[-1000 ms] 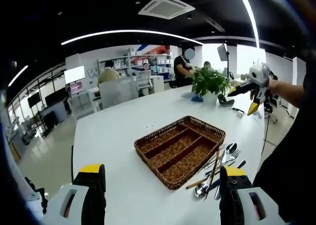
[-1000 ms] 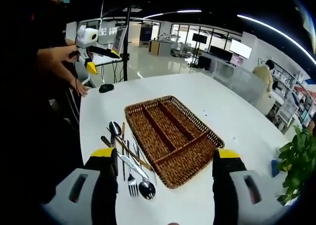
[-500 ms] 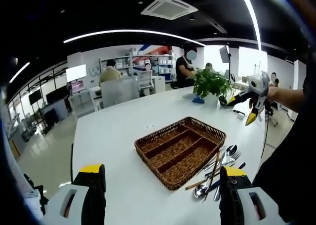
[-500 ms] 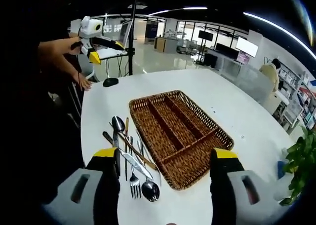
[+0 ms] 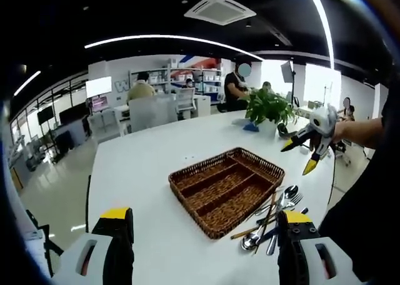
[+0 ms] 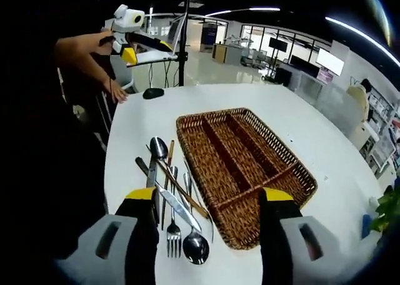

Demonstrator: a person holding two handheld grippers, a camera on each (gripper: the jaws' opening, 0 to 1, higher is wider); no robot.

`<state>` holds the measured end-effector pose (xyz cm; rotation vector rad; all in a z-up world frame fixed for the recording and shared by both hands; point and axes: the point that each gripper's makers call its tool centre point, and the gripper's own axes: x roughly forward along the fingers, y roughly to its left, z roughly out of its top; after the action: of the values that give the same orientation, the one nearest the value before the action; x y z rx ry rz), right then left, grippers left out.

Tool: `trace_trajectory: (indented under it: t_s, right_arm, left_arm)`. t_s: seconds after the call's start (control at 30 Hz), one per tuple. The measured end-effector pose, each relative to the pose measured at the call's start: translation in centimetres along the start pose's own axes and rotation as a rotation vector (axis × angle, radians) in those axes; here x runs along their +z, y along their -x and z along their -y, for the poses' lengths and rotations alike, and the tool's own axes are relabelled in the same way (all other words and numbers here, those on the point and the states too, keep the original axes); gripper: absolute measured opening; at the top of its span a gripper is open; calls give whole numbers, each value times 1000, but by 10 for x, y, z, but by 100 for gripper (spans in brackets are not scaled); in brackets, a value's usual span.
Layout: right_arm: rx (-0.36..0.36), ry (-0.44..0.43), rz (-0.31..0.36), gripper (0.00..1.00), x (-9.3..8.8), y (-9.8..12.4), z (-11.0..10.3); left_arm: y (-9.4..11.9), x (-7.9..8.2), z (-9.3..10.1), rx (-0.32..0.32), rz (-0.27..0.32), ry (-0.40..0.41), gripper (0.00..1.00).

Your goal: Arrange the knives, forks, and spoons in their matching storage slots by inserting each utensil handle-first until every utensil is classified and aligned in the correct compartment

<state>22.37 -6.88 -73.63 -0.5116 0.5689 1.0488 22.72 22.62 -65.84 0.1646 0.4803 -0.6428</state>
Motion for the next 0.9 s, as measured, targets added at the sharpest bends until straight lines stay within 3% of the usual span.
trace_trajectory:
  t_s: [0.23, 0.43, 0.9]
  right_arm:
    - [62, 43, 4, 60, -8, -20, -13]
    - [112, 108, -33, 52, -25, -44, -30]
    - [151, 98, -69, 36, -42, -62, -36]
  left_arm:
    - [3, -3, -4, 7, 5, 3, 100]
    - [5, -5, 2, 1, -2, 5, 100]
    - [14, -11, 4, 18, -10, 10, 100]
